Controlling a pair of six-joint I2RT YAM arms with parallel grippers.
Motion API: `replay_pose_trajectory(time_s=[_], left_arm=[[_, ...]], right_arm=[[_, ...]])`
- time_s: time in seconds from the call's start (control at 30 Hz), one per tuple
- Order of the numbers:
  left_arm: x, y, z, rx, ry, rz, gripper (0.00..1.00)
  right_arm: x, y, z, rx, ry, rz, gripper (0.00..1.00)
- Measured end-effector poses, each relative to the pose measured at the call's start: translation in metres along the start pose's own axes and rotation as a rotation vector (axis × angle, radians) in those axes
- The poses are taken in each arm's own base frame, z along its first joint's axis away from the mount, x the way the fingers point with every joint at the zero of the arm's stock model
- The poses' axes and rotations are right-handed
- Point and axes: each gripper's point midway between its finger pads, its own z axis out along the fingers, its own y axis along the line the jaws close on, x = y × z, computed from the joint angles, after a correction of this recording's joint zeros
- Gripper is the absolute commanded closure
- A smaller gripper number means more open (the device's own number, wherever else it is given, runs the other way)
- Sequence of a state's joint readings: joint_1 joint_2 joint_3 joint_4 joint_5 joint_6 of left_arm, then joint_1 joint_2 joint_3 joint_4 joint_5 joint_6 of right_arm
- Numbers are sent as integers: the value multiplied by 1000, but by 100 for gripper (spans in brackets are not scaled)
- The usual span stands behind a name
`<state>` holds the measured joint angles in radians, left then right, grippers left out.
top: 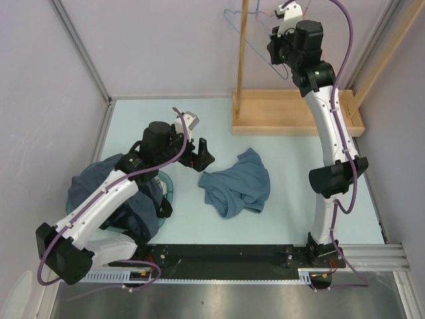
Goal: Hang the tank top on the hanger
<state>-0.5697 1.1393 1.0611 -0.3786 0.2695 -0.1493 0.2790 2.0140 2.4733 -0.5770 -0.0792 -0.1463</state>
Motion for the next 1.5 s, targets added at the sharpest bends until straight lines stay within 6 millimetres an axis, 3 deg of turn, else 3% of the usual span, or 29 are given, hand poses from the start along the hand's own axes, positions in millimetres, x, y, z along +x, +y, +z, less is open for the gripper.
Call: replay_pose_trajectory(time_s=[0.4,0.77,0.83,1.0,1.1,1.2,1.27,1.37,1.5], left_arm=[[2,1,2,-1,8,-2,1],[4,2,2,-7,14,-3,1],[6,2,4,-8,26,-5,1],[20,-2,11,-25,73,9,1],[32,-20,16,-9,113,37,2],[47,-44,19,36,142,37,4],[65,-60,22,70,152,22,7],[110,-78,26,106,220,-25,9],[162,-94,29,119,303,-83,13]], right_arm=[[-38,-14,-28,80,-79,10,100],[-46,-27,-83,170,-69,-3,100],[-37,-27,-94,179,-42,0,100],[20,-19,-130,203,86,36,100],[61,-6,-161,203,180,65,100],[83,7,-192,198,224,97,100],[94,16,-215,193,241,115,100],[102,26,-245,180,236,144,100],[111,32,-269,168,239,169,100]])
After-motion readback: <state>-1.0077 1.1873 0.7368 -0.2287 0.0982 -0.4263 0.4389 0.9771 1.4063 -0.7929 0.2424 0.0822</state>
